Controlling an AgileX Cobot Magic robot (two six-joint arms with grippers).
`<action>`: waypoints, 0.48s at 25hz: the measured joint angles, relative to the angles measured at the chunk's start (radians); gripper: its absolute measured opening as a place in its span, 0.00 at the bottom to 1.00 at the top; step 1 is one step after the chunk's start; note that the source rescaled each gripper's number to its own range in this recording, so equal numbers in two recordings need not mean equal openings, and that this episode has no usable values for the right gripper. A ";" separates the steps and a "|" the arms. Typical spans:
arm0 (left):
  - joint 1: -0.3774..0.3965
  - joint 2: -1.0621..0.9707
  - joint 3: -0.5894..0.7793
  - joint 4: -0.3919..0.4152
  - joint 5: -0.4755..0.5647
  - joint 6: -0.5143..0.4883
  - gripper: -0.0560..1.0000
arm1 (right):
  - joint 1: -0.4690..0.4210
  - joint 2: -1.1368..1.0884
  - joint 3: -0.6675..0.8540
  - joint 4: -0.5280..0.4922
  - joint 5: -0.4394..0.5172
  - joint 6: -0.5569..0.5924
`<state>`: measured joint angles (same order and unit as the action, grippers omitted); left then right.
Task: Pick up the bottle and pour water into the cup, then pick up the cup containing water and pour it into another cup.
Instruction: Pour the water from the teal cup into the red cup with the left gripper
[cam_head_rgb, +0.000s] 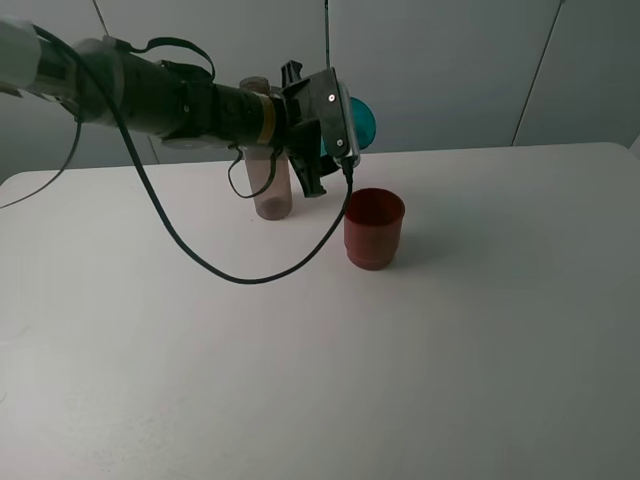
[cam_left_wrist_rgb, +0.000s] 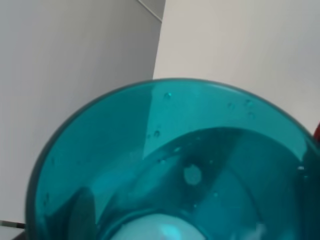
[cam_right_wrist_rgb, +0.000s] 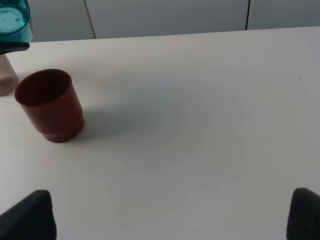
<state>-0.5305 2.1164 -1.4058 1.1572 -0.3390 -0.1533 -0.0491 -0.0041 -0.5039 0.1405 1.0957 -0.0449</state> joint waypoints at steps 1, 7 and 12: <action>-0.004 0.000 0.000 0.000 0.000 0.002 0.09 | 0.000 0.000 0.000 0.000 0.000 0.000; -0.015 0.000 0.000 -0.002 0.020 0.057 0.09 | 0.000 0.000 0.000 0.000 0.000 0.000; -0.022 0.000 0.000 -0.003 0.046 0.095 0.09 | 0.000 0.000 0.000 0.000 0.000 0.000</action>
<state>-0.5530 2.1164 -1.4058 1.1538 -0.2932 -0.0586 -0.0491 -0.0041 -0.5039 0.1405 1.0957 -0.0449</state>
